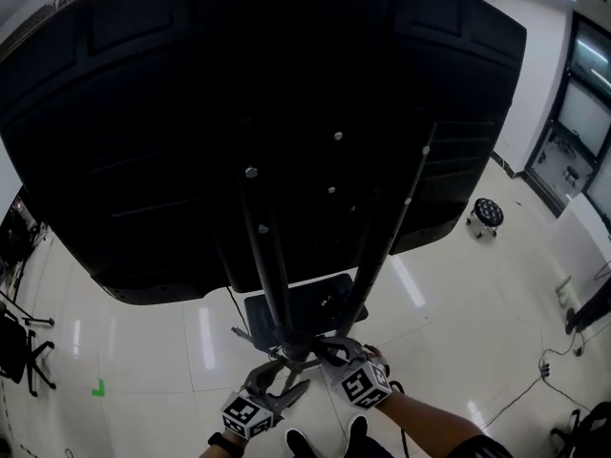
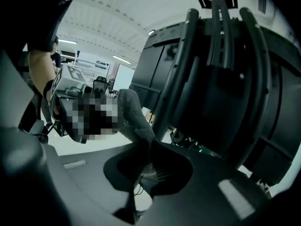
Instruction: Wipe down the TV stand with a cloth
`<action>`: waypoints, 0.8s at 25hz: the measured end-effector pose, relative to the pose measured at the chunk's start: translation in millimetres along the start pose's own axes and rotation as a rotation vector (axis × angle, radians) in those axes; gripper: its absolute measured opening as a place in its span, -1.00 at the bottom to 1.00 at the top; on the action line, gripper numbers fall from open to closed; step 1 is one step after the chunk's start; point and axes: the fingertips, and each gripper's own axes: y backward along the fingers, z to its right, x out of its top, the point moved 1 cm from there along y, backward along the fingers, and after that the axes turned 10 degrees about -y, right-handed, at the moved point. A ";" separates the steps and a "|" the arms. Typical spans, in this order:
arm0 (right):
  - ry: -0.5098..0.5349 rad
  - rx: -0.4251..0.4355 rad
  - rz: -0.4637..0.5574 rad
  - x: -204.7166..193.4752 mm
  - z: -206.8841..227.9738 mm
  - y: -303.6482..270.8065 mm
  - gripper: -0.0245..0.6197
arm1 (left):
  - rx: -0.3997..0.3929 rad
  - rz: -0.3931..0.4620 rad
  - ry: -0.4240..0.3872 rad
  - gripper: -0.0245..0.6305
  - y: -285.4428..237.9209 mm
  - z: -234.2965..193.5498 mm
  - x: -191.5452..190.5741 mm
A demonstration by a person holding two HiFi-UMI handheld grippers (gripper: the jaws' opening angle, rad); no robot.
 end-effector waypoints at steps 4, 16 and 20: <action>0.005 -0.054 0.092 67.0 33.2 46.2 -0.85 | -0.026 0.093 -0.084 0.04 -15.0 17.8 74.9; 0.178 -0.048 0.334 228.6 105.3 155.0 -0.85 | 0.044 0.258 -0.271 0.04 -53.1 58.2 250.3; 0.287 -0.071 0.382 264.5 132.2 186.9 -0.85 | 0.066 0.312 -0.351 0.04 -65.5 70.8 303.2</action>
